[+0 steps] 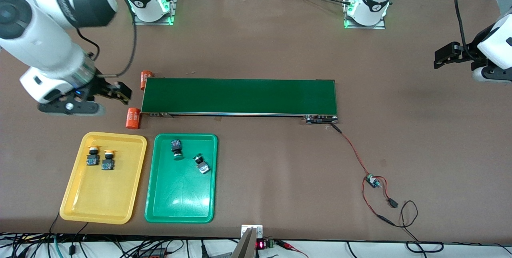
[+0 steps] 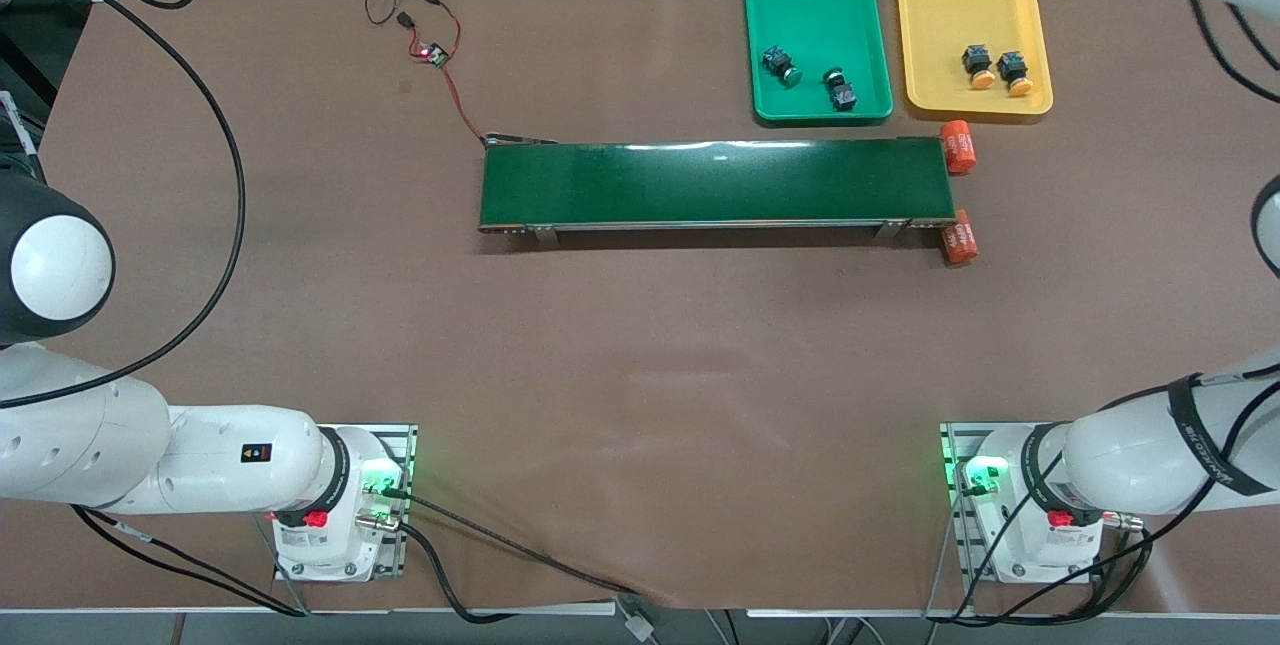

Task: Sort buttons by color to trays

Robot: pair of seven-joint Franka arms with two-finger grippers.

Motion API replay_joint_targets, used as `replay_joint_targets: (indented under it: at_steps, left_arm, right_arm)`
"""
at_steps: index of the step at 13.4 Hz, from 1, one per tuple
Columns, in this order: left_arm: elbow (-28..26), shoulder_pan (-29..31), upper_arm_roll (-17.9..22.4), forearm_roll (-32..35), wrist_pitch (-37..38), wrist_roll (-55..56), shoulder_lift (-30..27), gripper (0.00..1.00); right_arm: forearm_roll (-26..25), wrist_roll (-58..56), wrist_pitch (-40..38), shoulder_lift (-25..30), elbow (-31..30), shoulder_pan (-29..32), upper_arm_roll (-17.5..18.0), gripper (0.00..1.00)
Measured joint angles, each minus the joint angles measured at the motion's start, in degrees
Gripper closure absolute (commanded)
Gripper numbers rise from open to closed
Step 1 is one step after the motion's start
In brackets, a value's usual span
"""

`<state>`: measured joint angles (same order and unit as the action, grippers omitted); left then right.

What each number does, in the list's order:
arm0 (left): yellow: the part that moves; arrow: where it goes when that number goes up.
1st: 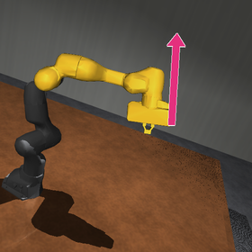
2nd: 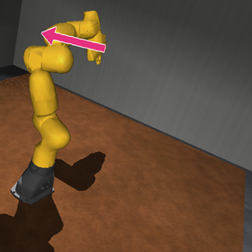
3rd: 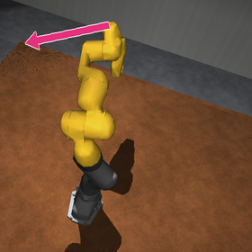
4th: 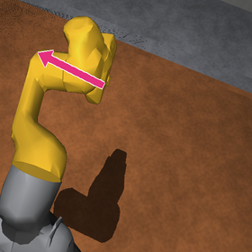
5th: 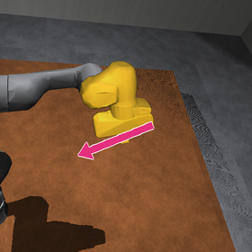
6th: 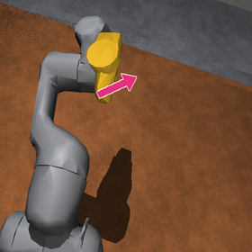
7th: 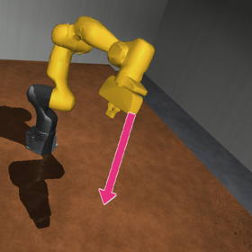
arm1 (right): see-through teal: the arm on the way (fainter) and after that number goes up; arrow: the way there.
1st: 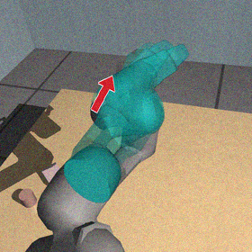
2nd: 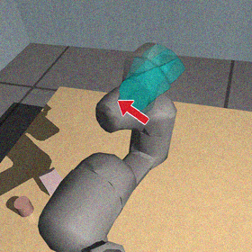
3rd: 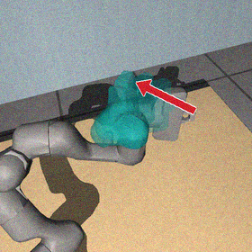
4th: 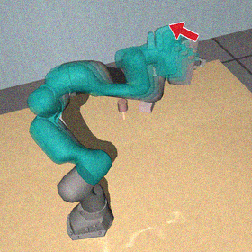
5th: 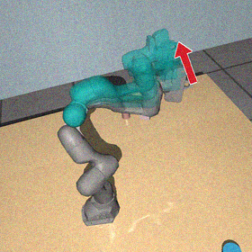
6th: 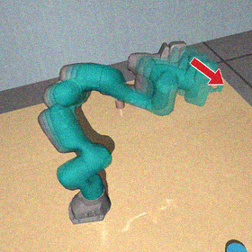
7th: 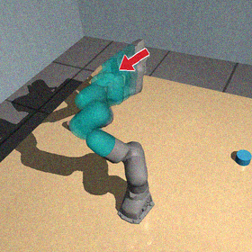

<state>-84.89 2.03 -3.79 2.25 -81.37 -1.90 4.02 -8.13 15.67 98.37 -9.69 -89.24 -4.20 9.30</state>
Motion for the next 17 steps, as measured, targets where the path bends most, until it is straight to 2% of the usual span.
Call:
replay_joint_targets:
  at_steps: [4, 8, 13, 17]
  left_arm:
    - [0.08, 0.00, 0.00, 0.00, 0.44, 0.19, -0.02, 0.00]
    - [0.10, 0.00, 0.01, 0.00, 0.58, 0.27, -0.01, 0.00]
    - [0.12, 0.03, 0.08, 0.00, 0.62, 0.31, -0.01, 0.00]
    - [0.12, 0.21, 0.22, 0.00, 0.63, 0.31, -0.01, 0.00]
  right_arm:
    - [1.28, -2.72, -6.27, 5.82, -1.56, 3.80, -0.08, 0.00]
    - [4.45, -5.18, -6.77, 9.22, -4.92, 6.16, -0.08, 0.00]
    - [6.45, -6.70, -5.99, 9.55, -8.83, 8.01, -0.10, 0.00]
    - [6.56, -6.70, -5.99, 9.55, -9.24, 7.98, -0.02, 0.00]
